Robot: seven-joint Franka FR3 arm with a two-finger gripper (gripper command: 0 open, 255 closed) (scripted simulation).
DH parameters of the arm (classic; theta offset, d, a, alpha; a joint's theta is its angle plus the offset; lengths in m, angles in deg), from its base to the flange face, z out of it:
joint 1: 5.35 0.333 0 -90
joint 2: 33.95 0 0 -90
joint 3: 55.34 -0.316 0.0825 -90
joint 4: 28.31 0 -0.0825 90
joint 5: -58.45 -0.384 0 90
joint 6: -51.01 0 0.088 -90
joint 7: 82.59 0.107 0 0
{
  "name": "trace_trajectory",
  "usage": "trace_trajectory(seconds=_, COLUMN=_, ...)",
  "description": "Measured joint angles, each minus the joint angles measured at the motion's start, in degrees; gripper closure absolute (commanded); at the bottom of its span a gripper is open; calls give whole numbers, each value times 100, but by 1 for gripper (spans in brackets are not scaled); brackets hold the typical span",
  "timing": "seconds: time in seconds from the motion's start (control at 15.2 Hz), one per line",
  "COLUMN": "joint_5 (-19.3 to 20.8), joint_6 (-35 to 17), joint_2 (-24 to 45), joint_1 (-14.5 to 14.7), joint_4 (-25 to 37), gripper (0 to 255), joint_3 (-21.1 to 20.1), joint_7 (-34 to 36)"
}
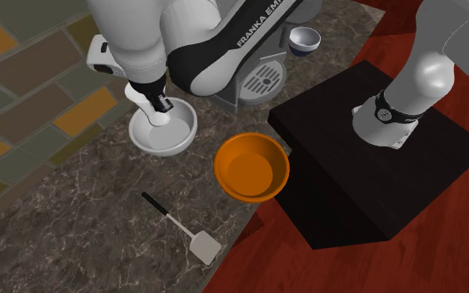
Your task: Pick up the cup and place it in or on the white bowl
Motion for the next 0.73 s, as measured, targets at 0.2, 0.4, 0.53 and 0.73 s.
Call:
trace_trajectory(seconds=0.2, joint_5=31, joint_6=-158, joint_2=131, joint_1=2, joint_4=-32, gripper=255, joint_3=17, joint_7=53)
trace_trajectory(seconds=0.4, joint_5=38, joint_6=-195, joint_2=169, joint_1=3, joint_4=-29, gripper=255, joint_3=21, joint_7=66)
trace_trajectory(seconds=0.53, joint_5=39, joint_6=-199, joint_2=172, joint_1=3, joint_4=-29, gripper=255, joint_3=21, joint_7=68)
trace_trajectory(seconds=0.73, joint_5=39, joint_6=-201, joint_2=173, joint_1=3, joint_4=-29, gripper=0, joint_3=21, joint_7=68)
